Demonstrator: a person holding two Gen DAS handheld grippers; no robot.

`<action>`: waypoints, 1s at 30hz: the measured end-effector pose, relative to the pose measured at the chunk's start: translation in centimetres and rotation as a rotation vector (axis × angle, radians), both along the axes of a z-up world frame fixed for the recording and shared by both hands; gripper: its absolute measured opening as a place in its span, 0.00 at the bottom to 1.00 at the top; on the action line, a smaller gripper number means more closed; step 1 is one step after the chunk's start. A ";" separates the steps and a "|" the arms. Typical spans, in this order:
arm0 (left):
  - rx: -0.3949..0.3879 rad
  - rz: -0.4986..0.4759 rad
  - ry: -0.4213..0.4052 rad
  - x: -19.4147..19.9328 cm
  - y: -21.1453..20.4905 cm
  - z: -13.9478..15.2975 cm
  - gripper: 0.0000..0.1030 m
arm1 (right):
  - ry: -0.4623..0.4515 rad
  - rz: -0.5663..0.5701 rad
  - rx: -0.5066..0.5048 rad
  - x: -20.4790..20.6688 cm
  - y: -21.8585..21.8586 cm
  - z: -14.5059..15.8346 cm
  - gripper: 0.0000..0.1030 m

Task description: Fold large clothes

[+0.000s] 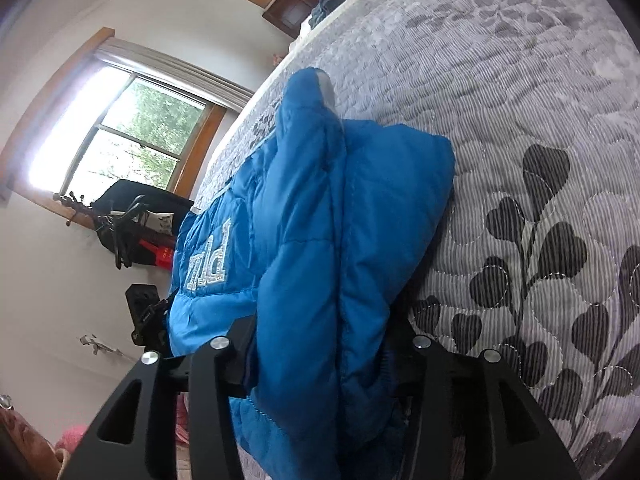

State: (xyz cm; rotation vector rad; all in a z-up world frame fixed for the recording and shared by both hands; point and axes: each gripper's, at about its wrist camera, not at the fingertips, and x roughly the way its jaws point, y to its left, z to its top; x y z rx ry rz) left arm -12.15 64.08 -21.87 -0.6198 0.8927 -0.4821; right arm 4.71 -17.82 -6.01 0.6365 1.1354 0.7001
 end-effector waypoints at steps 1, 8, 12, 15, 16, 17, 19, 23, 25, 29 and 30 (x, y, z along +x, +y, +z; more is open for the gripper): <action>0.022 0.004 0.000 -0.1 0.0 0.4 0.50 | -0.005 -0.003 -0.023 -0.1 0.0 0.3 0.55; 0.162 0.103 -0.094 -2.6 2.4 5.4 0.50 | -0.116 -0.105 -0.229 -1.4 -1.9 5.0 0.73; 0.248 0.102 -0.148 -0.4 1.7 8.4 0.50 | -0.191 -0.094 -0.312 0.3 -0.5 8.6 0.77; 0.317 0.064 -0.133 2.9 -0.6 9.0 0.50 | -0.210 -0.045 -0.390 2.9 2.6 9.7 0.77; 0.332 0.051 -0.124 3.6 -1.4 9.0 0.52 | -0.208 -0.030 -0.417 3.8 3.6 9.8 0.77; 0.363 0.040 -0.102 5.0 -2.2 8.8 0.52 | -0.204 -0.016 -0.454 4.8 4.7 9.6 0.77; 0.417 0.043 -0.073 6.8 -3.4 8.2 0.52 | -0.176 -0.002 -0.499 6.8 6.0 8.9 0.77; 0.474 0.044 -0.019 9.5 -4.8 7.0 0.43 | -0.112 0.032 -0.513 9.1 7.5 7.3 0.41; 0.494 0.042 -0.005 10.2 -5.1 6.7 0.31 | -0.111 0.016 -0.539 9.5 7.8 7.2 0.19; 0.555 0.064 0.004 11.0 -4.9 5.9 0.33 | -0.071 -0.020 -0.502 10.3 6.6 6.7 0.15; 0.554 0.064 0.011 11.2 -4.8 5.6 0.34 | -0.058 -0.022 -0.503 10.5 6.4 6.3 0.15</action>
